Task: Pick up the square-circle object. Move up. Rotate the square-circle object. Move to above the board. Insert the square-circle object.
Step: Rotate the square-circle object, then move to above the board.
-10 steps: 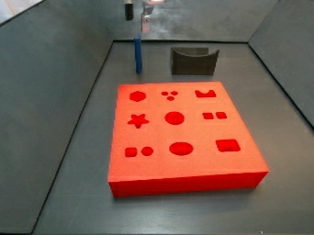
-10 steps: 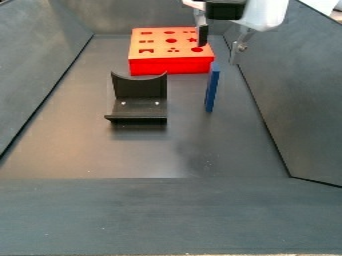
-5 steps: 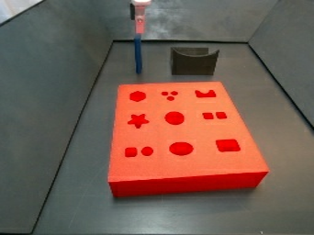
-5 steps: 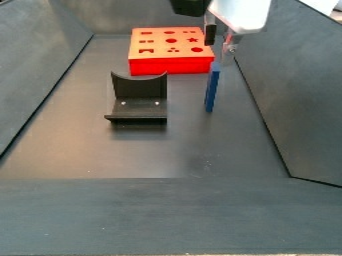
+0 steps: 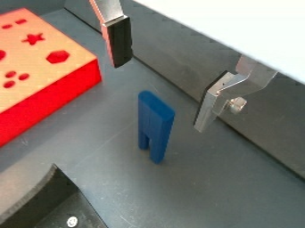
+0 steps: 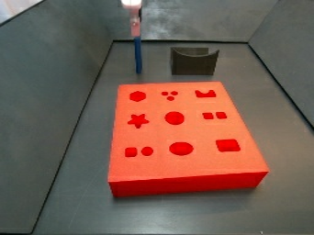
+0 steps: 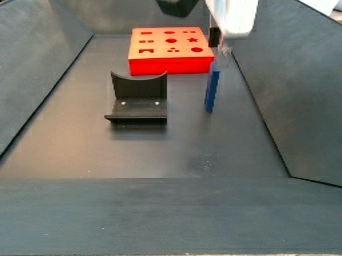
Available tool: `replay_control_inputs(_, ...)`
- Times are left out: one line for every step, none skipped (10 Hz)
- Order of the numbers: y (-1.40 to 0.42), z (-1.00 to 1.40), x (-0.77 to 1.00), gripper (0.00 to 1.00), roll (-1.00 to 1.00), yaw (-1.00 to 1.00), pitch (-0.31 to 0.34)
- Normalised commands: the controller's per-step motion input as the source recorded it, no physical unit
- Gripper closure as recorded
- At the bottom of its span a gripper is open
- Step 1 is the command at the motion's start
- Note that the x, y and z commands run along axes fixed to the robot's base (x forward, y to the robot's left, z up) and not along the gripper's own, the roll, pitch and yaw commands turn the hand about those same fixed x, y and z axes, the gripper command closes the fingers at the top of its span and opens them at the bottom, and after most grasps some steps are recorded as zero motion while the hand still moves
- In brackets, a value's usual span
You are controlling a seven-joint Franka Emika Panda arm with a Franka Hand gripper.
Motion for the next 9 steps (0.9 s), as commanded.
replay_control_inputs(0.0,-1.0,0.02,0.0,-0.04,-0.06,-0.027)
replay_control_inputs(0.01,-0.98,0.02,0.0,-0.05,-0.05,-0.035)
replay_control_inputs(0.0,-0.88,0.02,0.0,-0.06,-0.05,-0.04)
replay_control_inputs(0.01,-0.64,0.02,0.0,-0.08,-0.04,-0.047)
replay_control_inputs(0.01,-0.5,0.02,0.0,-0.09,-0.03,-0.046)
replay_control_inputs(0.01,-0.36,0.03,0.0,-0.1,-0.03,-0.045)
replay_control_inputs(0.01,-0.19,0.03,0.0,-0.11,-0.02,-0.043)
replay_control_inputs(0.0,0.0,0.0,1.0,-0.12,-0.01,-0.034)
replay_control_inputs(-0.2,1.0,0.04,1.0,0.37,0.3,0.062)
